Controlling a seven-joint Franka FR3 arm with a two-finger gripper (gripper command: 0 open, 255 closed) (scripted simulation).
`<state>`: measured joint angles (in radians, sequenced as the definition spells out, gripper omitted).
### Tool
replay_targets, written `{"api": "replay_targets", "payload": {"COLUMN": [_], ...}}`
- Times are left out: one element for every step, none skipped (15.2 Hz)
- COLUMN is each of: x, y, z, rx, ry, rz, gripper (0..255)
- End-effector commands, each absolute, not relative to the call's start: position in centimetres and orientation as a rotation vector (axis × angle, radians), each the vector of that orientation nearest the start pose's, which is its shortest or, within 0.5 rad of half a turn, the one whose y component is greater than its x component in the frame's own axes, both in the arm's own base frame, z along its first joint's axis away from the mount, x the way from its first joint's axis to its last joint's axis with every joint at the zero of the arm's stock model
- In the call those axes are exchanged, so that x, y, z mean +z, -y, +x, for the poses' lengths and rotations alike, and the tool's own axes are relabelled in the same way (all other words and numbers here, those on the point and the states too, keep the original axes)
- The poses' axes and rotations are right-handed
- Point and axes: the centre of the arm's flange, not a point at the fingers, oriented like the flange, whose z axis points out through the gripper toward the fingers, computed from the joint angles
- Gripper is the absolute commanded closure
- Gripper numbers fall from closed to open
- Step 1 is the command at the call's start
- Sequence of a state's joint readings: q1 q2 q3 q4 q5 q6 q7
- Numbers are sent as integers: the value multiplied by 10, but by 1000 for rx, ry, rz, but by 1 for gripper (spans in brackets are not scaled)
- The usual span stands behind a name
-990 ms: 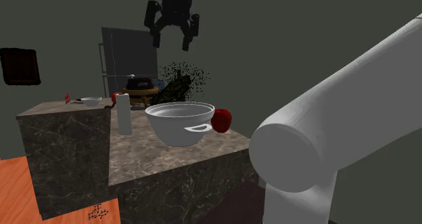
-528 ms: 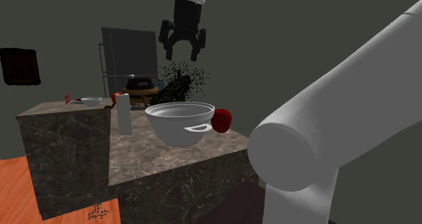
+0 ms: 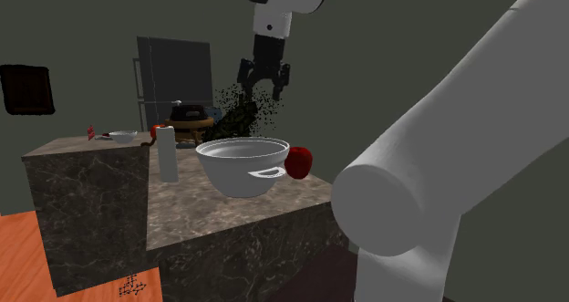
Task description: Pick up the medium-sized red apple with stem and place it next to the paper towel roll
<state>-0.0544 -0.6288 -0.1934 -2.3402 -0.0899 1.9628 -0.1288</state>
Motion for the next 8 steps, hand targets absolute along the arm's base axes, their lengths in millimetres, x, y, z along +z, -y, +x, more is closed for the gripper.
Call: {"api": "replay_targets", "payload": {"x": [563,557,551,545,539,533,528,522], "y": [137,148,158,169,180,190,201,212], "z": [379,384,388,392,396,401,405,409], "rx": [-383,-381,-380,-378,-377,-375,-374,-372], "ry": [-121,-125,-129,-133,-137,-141,-145,-149], "rz": [-3138,-3141,-3144,-3146,-3149,-3152,-3154,-3157], "gripper": [0,0,0,0,0,0,0,0]}}
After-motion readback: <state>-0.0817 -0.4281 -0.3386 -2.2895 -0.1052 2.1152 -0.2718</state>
